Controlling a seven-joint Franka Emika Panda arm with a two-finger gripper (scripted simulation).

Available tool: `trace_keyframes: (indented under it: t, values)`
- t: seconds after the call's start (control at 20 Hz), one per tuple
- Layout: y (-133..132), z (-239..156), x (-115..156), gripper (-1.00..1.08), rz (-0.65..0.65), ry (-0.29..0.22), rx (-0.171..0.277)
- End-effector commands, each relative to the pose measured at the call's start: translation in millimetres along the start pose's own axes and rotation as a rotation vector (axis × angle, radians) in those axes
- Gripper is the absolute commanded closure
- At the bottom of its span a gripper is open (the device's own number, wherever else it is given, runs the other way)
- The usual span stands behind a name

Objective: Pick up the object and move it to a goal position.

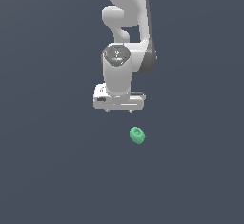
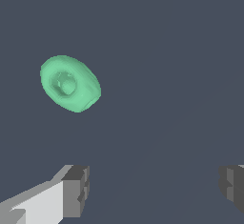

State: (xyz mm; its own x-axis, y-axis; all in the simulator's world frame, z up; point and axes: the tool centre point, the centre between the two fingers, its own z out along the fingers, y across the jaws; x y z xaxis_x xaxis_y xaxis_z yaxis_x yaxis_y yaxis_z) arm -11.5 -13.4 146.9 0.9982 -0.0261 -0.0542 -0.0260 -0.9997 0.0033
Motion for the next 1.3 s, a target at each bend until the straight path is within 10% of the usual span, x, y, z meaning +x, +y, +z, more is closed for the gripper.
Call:
trace_keyframes:
  t: [0.0, 1.25]
  values:
    - [0.0, 0.0, 0.0, -0.92, 0.000, 0.000, 0.000]
    - [-44.1, 22.7, 7.8, -0.92, -0.236, -0.027, 0.003]
